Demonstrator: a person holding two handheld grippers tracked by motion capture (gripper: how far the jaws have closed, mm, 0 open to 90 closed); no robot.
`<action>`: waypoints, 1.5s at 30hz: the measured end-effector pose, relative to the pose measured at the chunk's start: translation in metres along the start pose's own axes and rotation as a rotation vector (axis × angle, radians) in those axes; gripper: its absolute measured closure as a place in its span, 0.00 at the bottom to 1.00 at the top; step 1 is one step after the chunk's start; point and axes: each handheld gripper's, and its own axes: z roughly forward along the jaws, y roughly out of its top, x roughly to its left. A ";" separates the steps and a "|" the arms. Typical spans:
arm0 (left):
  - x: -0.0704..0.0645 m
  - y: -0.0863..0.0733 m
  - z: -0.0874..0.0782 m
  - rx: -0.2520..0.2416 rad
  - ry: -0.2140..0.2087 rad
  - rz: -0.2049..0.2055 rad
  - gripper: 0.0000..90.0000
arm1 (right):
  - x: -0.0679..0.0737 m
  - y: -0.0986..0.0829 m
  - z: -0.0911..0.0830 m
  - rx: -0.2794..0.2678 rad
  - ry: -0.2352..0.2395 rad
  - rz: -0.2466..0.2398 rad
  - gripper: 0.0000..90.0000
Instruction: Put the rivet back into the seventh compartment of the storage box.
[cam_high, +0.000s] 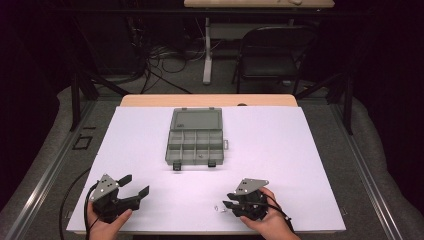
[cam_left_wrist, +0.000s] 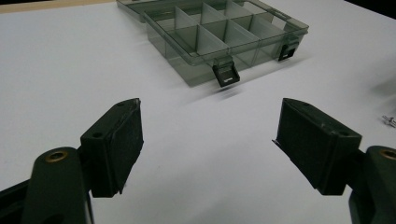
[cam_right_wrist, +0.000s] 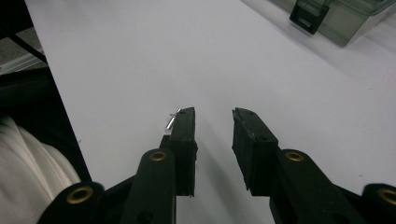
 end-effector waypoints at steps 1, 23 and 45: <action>0.000 0.000 0.000 -0.001 -0.001 -0.003 0.25 | 0.000 0.000 0.000 0.000 0.000 0.000 0.77; 0.001 0.000 -0.001 -0.001 0.002 -0.004 0.25 | 0.004 -0.009 0.010 0.006 0.056 0.023 0.79; 0.002 0.000 -0.001 0.004 0.007 -0.002 0.25 | 0.007 -0.012 0.018 0.035 0.063 0.015 0.92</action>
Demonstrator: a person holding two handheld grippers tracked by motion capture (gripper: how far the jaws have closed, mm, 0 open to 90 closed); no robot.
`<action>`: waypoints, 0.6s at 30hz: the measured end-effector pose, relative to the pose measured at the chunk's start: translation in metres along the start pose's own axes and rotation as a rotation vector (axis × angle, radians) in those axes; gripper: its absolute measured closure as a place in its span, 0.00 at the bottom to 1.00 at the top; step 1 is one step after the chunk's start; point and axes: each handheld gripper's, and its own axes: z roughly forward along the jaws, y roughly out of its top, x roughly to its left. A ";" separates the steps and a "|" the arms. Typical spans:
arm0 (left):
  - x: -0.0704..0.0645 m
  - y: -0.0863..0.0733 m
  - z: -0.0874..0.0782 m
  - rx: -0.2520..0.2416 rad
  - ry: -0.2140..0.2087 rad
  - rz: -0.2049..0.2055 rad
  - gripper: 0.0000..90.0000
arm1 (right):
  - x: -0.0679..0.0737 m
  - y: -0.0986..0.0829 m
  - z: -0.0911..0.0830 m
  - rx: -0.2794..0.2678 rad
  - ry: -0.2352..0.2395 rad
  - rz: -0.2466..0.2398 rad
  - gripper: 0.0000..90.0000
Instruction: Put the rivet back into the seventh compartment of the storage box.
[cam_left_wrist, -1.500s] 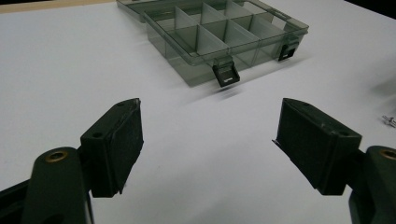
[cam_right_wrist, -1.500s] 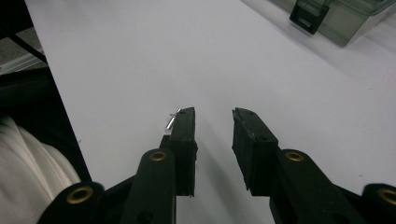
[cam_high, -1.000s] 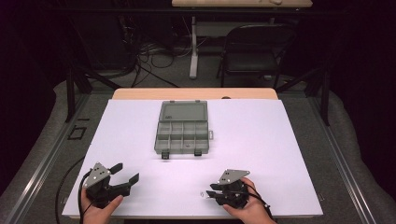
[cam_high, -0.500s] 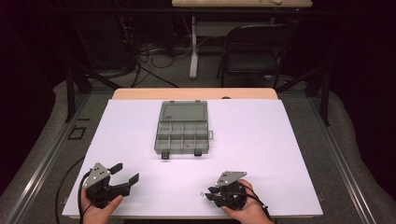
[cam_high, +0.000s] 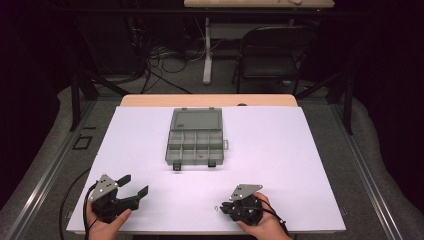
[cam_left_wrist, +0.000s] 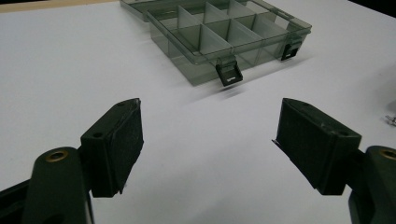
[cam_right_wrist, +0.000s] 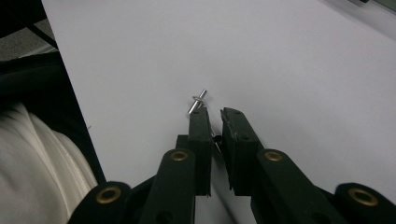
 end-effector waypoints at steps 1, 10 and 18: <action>0.000 0.000 0.000 0.000 0.000 0.000 0.25 | 0.000 0.000 0.000 0.004 0.001 -0.002 0.92; 0.000 0.000 0.000 -0.004 0.007 0.001 0.25 | 0.000 0.001 0.000 -0.002 0.008 -0.005 0.93; 0.000 0.001 0.000 -0.014 0.008 -0.015 0.25 | 0.000 0.005 -0.003 0.004 0.015 -0.012 0.93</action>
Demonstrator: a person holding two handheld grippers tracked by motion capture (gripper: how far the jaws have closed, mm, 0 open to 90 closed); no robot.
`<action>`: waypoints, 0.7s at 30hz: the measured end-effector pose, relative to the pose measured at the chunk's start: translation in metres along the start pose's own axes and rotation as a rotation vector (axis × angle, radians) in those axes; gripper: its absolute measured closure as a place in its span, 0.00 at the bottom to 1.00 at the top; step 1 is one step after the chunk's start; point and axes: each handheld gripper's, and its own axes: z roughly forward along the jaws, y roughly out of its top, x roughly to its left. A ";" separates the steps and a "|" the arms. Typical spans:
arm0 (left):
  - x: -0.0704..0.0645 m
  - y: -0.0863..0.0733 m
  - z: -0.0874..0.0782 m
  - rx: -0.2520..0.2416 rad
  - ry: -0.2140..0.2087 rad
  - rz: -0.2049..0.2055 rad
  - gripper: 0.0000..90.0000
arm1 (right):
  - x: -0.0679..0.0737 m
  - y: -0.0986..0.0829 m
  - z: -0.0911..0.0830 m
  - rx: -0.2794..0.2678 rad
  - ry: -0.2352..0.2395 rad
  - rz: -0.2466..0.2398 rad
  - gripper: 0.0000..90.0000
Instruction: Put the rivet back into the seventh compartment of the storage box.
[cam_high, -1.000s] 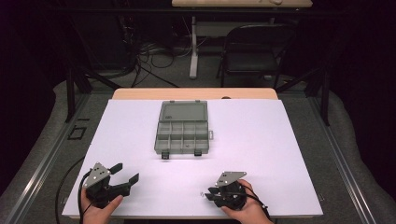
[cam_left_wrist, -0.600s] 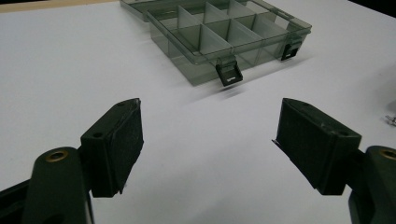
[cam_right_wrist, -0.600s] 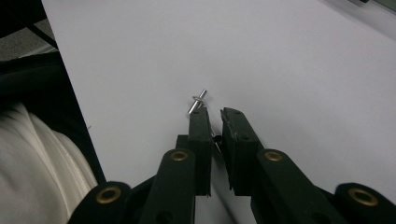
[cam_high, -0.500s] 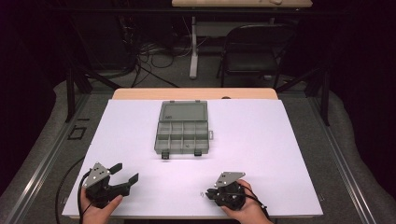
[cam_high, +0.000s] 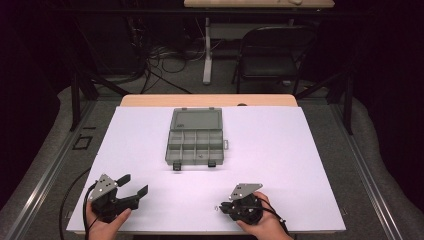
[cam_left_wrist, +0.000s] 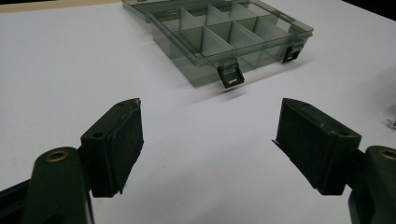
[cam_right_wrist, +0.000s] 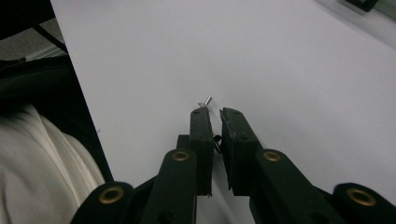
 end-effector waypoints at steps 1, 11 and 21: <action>0.000 0.000 0.000 0.003 -0.002 -0.004 0.25 | 0.000 0.001 -0.001 0.002 -0.003 -0.004 0.93; -0.001 0.001 0.001 -0.003 -0.005 -0.013 0.25 | -0.014 0.020 -0.012 -0.036 -0.011 0.004 0.93; -0.002 0.002 0.002 -0.002 -0.017 0.001 0.25 | -0.029 0.044 -0.022 -0.068 -0.032 0.004 0.93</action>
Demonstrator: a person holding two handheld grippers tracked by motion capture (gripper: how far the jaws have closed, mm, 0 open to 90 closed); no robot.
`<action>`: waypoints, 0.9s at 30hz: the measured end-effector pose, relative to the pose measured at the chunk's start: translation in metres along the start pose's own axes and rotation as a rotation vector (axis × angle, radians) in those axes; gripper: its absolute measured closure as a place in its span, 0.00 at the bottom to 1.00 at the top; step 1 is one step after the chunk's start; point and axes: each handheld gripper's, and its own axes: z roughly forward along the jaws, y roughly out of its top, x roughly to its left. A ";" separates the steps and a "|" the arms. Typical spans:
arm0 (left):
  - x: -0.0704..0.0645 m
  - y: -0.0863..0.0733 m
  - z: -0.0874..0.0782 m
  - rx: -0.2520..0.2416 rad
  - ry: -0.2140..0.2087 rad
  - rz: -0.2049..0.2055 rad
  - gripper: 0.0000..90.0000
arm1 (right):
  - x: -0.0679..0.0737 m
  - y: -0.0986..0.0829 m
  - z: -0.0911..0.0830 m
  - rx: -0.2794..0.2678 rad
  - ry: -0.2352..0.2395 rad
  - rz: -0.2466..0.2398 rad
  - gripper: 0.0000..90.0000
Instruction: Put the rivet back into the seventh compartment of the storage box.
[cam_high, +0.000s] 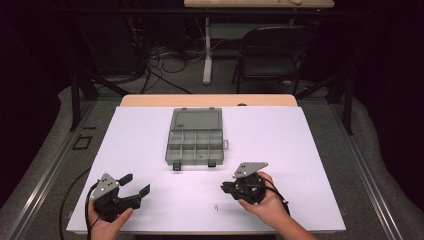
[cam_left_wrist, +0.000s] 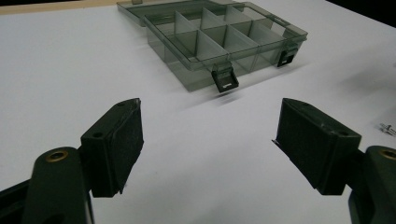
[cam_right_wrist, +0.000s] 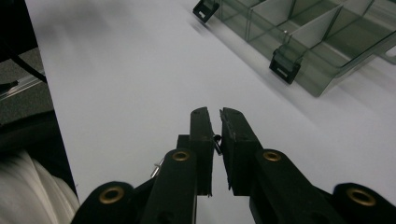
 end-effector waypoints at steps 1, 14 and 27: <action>0.000 0.000 0.000 -0.002 0.001 -0.003 0.25 | -0.001 0.003 0.000 -0.004 -0.003 -0.004 0.93; 0.000 -0.001 -0.001 -0.005 0.001 0.009 0.25 | -0.021 0.038 0.002 0.002 -0.032 0.002 0.93; 0.002 -0.001 -0.003 -0.003 0.003 0.011 0.26 | -0.037 0.062 0.006 -0.008 -0.046 0.020 0.93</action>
